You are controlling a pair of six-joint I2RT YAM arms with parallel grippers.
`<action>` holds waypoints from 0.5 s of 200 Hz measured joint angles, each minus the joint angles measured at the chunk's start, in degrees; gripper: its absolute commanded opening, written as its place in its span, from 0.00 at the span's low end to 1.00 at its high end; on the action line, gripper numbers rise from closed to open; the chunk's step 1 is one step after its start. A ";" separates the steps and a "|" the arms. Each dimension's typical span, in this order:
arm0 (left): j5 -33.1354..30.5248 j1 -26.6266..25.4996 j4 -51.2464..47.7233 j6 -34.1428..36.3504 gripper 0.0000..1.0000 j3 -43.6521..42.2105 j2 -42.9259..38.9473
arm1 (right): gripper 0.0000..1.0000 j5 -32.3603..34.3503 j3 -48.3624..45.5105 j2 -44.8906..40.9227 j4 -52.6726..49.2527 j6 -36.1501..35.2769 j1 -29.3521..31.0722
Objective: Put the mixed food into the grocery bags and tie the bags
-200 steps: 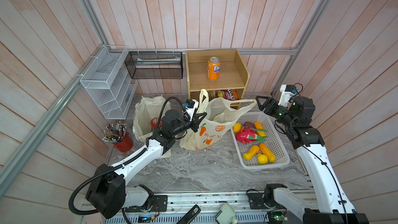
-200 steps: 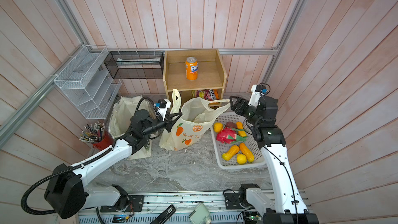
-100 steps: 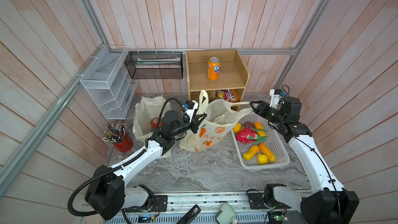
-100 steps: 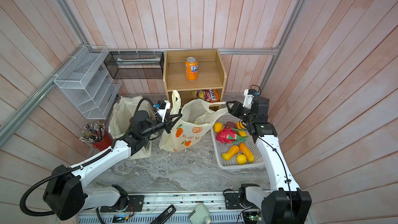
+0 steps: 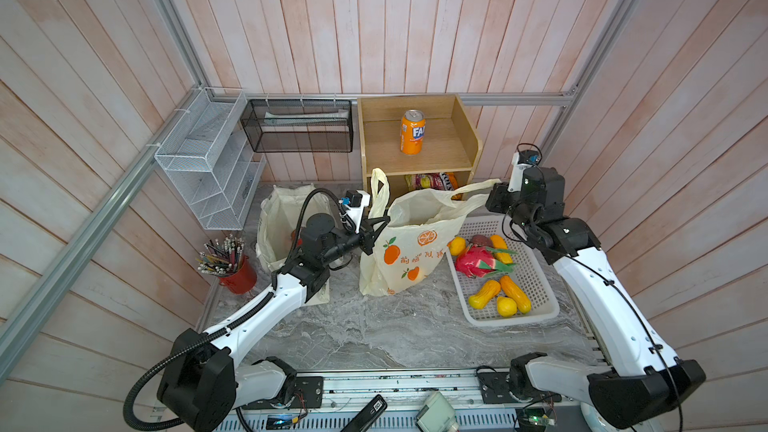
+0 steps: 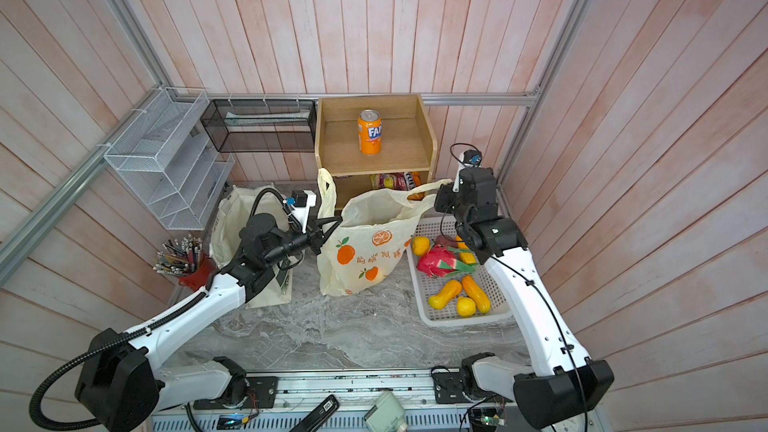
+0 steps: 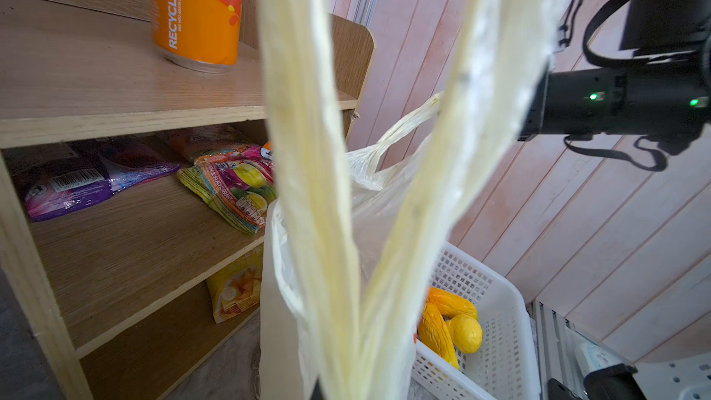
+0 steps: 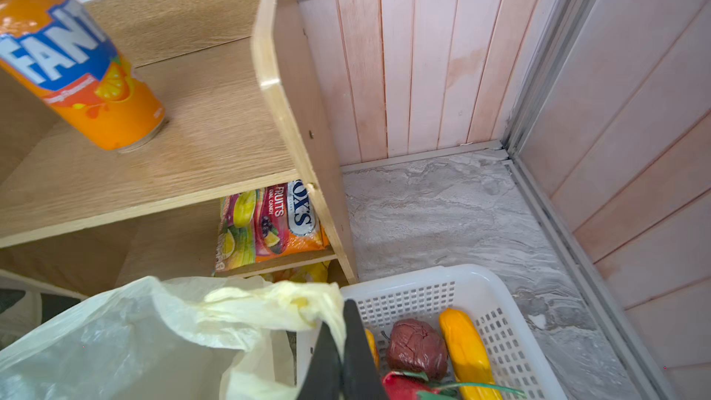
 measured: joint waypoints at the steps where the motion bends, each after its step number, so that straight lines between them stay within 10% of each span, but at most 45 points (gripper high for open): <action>1: -0.02 0.00 0.00 -0.04 0.00 0.00 0.02 | 0.00 0.24 0.02 -0.07 -0.15 -0.02 0.22; 100: 3.02 0.04 0.04 -1.97 0.00 5.27 5.25 | 0.00 9.88 10.36 5.29 -3.06 5.97 28.98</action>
